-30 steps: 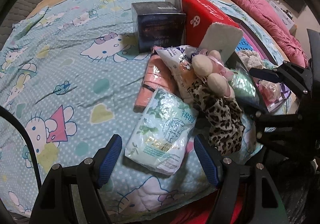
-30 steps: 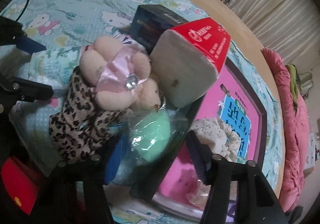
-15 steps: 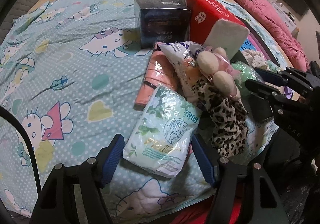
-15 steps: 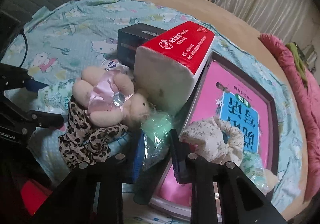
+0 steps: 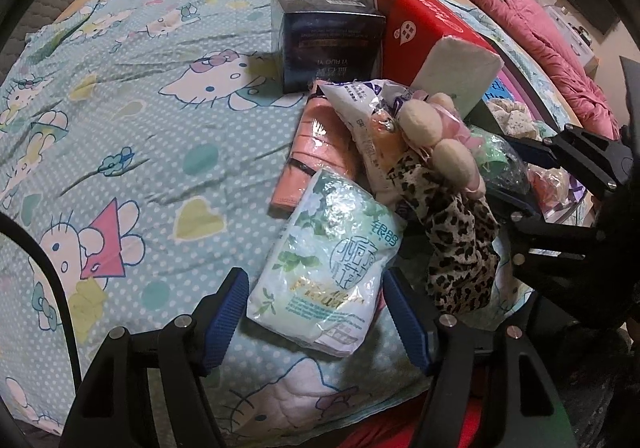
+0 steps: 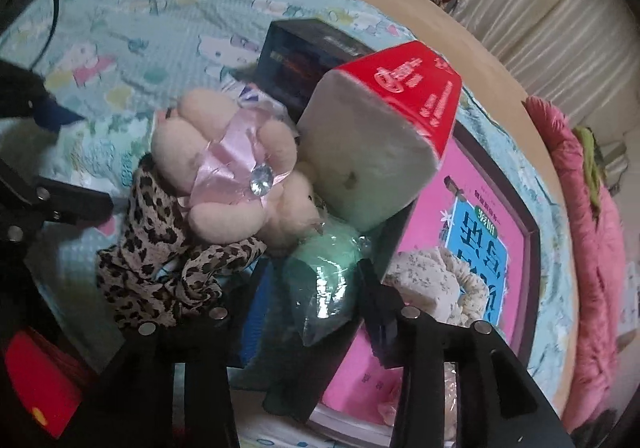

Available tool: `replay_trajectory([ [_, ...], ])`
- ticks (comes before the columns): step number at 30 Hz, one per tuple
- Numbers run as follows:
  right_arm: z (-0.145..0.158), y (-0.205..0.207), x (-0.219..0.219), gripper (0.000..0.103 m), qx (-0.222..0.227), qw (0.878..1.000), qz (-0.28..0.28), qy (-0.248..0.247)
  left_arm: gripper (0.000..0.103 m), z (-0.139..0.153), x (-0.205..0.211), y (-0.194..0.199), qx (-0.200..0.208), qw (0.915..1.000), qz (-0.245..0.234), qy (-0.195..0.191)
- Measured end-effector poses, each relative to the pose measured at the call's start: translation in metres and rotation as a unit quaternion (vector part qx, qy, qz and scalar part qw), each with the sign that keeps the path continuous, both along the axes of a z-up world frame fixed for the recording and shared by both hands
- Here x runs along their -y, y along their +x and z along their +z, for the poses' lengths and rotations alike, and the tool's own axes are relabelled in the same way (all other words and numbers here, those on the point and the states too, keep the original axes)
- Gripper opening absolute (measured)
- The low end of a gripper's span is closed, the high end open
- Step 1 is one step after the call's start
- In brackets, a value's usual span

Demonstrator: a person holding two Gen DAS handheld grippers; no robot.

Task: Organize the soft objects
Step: 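Close the right tool on the bagged green sponge while the left tool grasps the white 'Flower' tissue pack, then lift and carry the sponge with the right tool while the left tool carries the tissue pack to the tray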

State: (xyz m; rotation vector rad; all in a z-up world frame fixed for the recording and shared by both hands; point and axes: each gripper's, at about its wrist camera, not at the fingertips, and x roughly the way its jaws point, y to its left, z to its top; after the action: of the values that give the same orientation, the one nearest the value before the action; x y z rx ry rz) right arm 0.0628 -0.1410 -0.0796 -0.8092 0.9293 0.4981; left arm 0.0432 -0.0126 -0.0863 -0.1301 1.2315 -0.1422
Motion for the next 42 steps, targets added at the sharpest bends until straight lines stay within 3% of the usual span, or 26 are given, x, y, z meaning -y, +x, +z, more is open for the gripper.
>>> replay_trajectory([
  [4,-0.005,0.003,-0.002,0.038,0.021,1.0,-0.006,-0.011,0.065,-0.001,0.003,0.0,0.002,1.0,-0.001,0.006],
  [10,0.016,0.006,0.022,0.035,-0.005,0.996,-0.04,0.085,0.05,0.001,-0.006,-0.002,0.004,0.9999,0.01,-0.01],
  [15,0.041,0.006,0.05,0.035,-0.033,0.979,-0.077,0.184,0.042,0.01,-0.014,-0.008,0.01,0.9993,0.018,-0.03],
  [20,0.055,0.004,0.063,0.035,-0.045,0.965,-0.096,0.241,0.041,0.027,-0.02,-0.015,0.031,0.9982,0.026,-0.045],
  [26,0.069,0.002,0.07,0.035,-0.042,0.954,-0.104,0.278,0.041,0.057,-0.02,-0.019,0.073,0.9966,0.03,-0.023],
  [42,0.105,0.0,0.113,0.036,0.007,0.921,-0.144,0.362,0.041,0.106,0.018,-0.014,0.116,0.9932,0.004,0.005],
])
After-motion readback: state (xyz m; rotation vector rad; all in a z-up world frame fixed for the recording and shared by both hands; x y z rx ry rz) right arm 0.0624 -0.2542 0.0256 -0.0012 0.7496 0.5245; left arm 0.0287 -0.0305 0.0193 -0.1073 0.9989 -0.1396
